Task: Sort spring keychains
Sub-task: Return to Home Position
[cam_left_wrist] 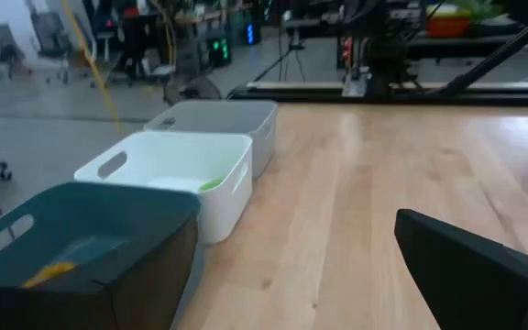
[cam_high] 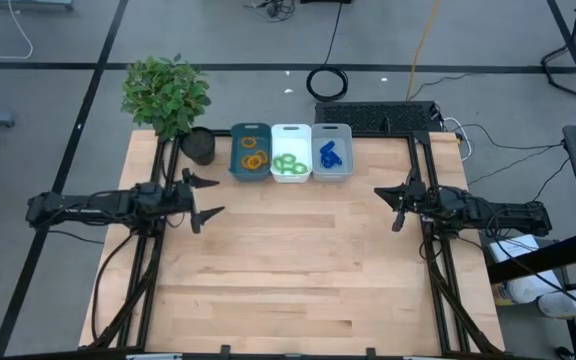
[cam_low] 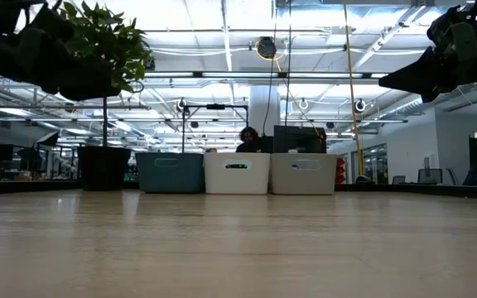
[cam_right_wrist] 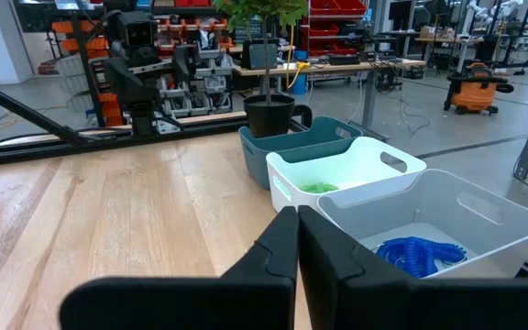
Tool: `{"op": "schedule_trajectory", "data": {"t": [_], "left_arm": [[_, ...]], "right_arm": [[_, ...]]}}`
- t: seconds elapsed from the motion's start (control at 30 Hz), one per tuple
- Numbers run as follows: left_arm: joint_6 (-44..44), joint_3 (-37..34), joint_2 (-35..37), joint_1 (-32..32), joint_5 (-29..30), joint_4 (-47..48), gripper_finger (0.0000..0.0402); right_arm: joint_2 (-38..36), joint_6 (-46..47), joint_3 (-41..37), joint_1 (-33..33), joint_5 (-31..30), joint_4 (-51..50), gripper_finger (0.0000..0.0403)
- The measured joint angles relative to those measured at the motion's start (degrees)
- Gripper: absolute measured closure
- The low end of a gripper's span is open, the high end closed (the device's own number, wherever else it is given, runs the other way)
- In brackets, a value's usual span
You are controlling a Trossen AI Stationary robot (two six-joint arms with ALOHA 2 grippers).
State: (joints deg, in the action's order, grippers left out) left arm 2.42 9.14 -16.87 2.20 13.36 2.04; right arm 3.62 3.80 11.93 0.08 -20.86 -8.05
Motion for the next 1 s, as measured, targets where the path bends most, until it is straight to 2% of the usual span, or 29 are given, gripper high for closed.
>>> {"op": "schedule_trajectory", "data": {"t": [0.2,0.53,0.73,0.83,1.0], "left_arm": [[0.89,-2.86,6.82,-0.51,-0.33,-1.56,0.0023],[3.32,-3.97,16.88,-0.49,-0.33,5.04,0.0023],[3.91,-4.01,16.65,-0.49,0.1,4.96,0.0023],[3.96,-6.07,16.62,-0.49,-0.21,2.01,0.0023],[5.19,-8.08,16.6,-0.39,-5.03,-3.5,0.0023]], "right_arm": [[0.0,0.0,0.02,-0.01,0.0,-0.01,0.0403],[0.0,0.01,-0.01,-0.01,0.0,-0.01,0.0403],[0.0,-0.01,0.02,-0.01,0.02,-0.02,0.0403],[-0.01,0.0,0.02,-0.01,0.02,-0.03,0.0403],[-0.02,0.01,0.0,-0.01,0.02,-0.06,0.0403]]}}
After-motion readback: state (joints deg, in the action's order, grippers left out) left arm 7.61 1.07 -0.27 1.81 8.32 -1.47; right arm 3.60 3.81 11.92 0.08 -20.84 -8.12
